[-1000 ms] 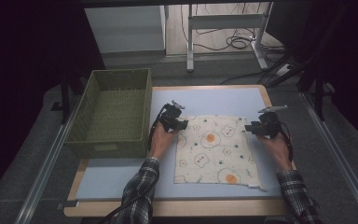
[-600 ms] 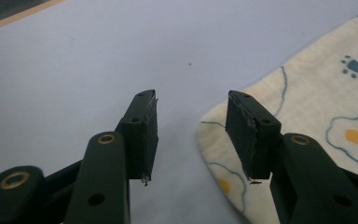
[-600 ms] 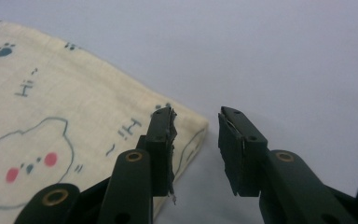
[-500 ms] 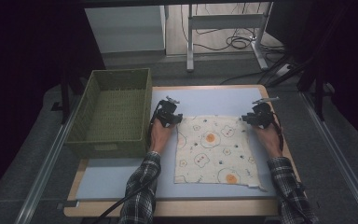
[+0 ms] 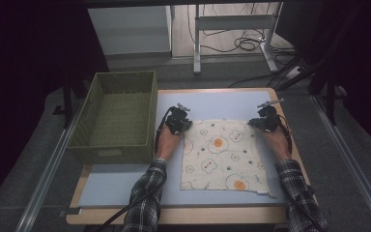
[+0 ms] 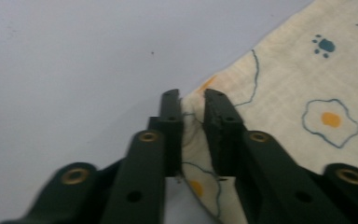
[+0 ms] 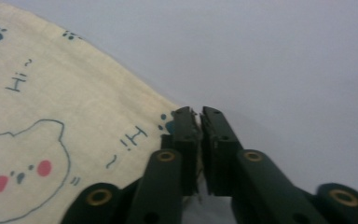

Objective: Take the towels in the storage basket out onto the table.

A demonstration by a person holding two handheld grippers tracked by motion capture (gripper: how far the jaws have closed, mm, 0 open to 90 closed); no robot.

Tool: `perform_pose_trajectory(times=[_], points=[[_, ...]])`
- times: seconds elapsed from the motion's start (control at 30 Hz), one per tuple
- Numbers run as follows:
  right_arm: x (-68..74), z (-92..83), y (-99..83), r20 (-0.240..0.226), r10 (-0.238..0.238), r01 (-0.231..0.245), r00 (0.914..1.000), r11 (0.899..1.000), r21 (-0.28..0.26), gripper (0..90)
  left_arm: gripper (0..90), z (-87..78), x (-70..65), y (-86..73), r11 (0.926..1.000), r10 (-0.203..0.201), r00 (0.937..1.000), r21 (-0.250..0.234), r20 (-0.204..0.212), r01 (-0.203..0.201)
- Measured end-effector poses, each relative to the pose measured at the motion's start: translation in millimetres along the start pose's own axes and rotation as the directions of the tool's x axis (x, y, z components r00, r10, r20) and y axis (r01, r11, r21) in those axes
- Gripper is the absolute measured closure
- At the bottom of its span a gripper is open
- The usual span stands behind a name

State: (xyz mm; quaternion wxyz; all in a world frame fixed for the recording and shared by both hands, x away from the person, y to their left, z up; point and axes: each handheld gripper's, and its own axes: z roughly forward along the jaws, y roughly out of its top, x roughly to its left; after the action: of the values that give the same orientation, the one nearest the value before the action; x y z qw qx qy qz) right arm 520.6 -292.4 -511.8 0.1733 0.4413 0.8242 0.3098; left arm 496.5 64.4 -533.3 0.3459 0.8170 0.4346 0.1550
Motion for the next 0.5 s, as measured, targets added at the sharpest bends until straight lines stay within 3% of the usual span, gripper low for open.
perform_pose_trajectory(times=[0.1, 0.17, 0.23, 0.27, 0.3, 0.4, 0.5], points=[[3.9, -0.4, 2.4, 0.031, -0.031, 0.031, 0.9990, 1.000, 0.007, 87.8, 88.5, -1.9, -3.4, 0.5, 0.9991, 0.040, 0.9986, -0.013, -0.035, -0.041], [3.7, -3.8, 4.8, 0.058, -0.043, 0.043, 0.9974, 0.999, -0.010, 88.0, 88.7, -6.5, -2.1, 4.2, 0.9982, 0.023, 0.9983, -0.054, -0.053, -0.026], [-1.1, -16.5, 14.1, 0.077, -0.017, 0.022, 0.9969, 0.998, -0.065, 88.0, 88.7, -13.9, -0.2, 11.4, 0.9959, 0.015, 0.9968, -0.088, -0.078, -0.022], [-1.1, -16.5, 14.1, 0.077, -0.017, 0.022, 0.9969, 0.998, -0.065, 88.0, 88.7, -16.7, -0.1, 15.0, 0.9958, 0.009, 0.9973, -0.091, -0.072, -0.015], [-1.2, -25.7, 17.5, 0.069, -0.003, 0.010, 0.9976, 0.995, -0.098, 88.0, 88.6, -18.9, -1.8, 17.2, 0.9960, 0.020, 0.9970, -0.085, -0.075, -0.026], [1.3, -31.4, 14.0, 0.053, -0.009, 0.016, 0.9986, 0.993, -0.117, 88.0, 88.5, -23.4, -10.9, 15.3, 0.9945, 0.077, 0.9918, -0.064, -0.102, -0.083], [4.1, -36.2, 1.9, 0.037, -0.021, 0.025, 0.9991, 0.994, -0.109, 87.9, 88.4, -28.7, -14.6, 7.7, 0.9942, 0.077, 0.9916, -0.067, -0.104, -0.085]])
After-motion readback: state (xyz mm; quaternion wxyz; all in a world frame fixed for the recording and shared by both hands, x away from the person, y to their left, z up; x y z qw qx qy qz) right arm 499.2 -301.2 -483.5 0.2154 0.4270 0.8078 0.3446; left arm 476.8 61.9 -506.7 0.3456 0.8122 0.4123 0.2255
